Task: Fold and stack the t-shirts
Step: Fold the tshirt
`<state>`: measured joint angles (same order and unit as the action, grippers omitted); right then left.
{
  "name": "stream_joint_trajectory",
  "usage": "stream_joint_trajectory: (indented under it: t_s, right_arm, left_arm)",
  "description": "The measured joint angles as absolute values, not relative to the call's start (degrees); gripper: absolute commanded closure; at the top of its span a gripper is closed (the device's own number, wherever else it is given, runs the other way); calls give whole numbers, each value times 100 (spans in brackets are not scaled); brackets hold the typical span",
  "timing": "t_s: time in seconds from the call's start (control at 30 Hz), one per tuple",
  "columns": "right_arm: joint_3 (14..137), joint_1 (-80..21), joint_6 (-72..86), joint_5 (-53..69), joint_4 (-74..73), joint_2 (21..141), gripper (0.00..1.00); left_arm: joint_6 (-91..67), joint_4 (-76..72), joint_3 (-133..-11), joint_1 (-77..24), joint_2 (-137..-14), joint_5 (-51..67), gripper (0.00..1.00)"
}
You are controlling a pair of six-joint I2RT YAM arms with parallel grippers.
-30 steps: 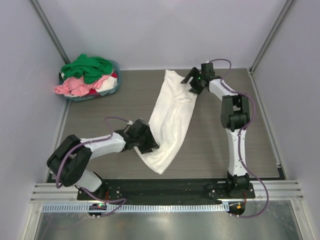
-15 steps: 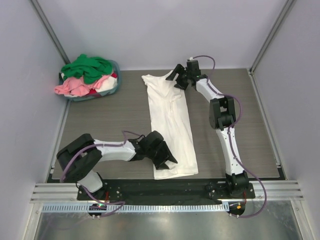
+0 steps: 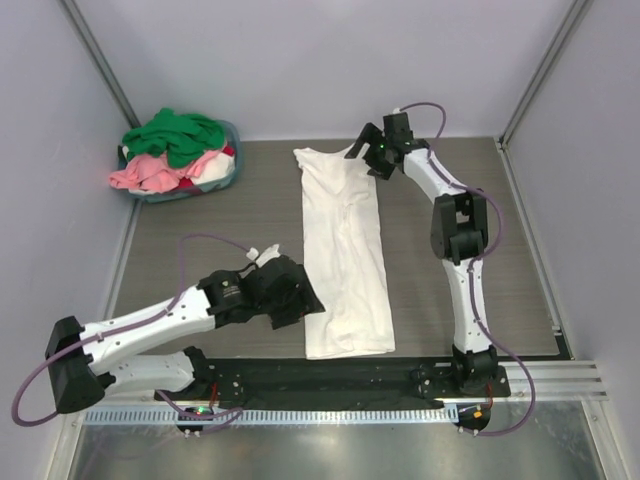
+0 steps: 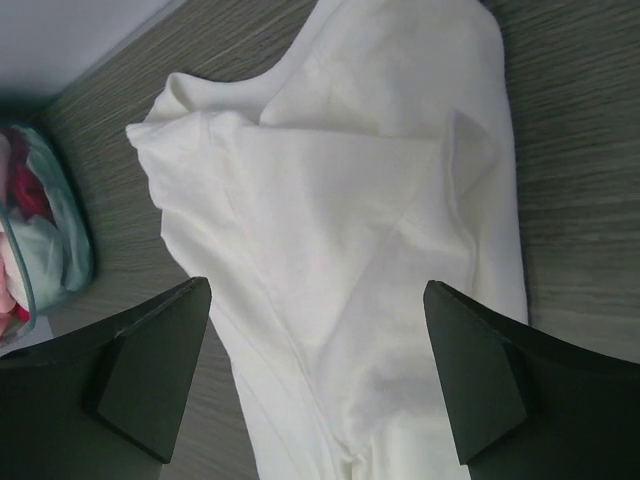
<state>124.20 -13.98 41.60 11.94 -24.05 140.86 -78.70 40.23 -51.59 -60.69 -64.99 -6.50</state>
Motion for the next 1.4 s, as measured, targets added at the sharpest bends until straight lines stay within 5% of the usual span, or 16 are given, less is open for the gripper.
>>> stream_joint_trajectory:
  t_s: [0.17,0.4,0.53,0.83,1.17,1.4]
  right_arm:
    - [11157,-1367,3905,639,-2856,12315,6]
    - [7041,-1925,4023,-757,-3138,7666,12]
    - [5162,-2788,4497,-1083,-3686,6184,16]
    - [2869,-3763,5944,-727,-4613,4414,34]
    - [2075,-4908,6836,-427,-3857,4604,47]
    - [1802,-4958,7067,-309,-3409,4521,71]
  left_arm:
    - [-7719,4375,-4602,-6069,-6058,-895,34]
    - [-7784,3865,-3811,-6147,-6114,-873,39]
    - [-7972,3354,-3409,-6257,-6372,-777,41]
    - [-8399,2672,-3301,-6840,-6768,-838,42]
    - [-8726,2298,-2991,-7015,-6888,-906,44]
    - [-8925,2016,-2810,-7039,-6785,-947,48]
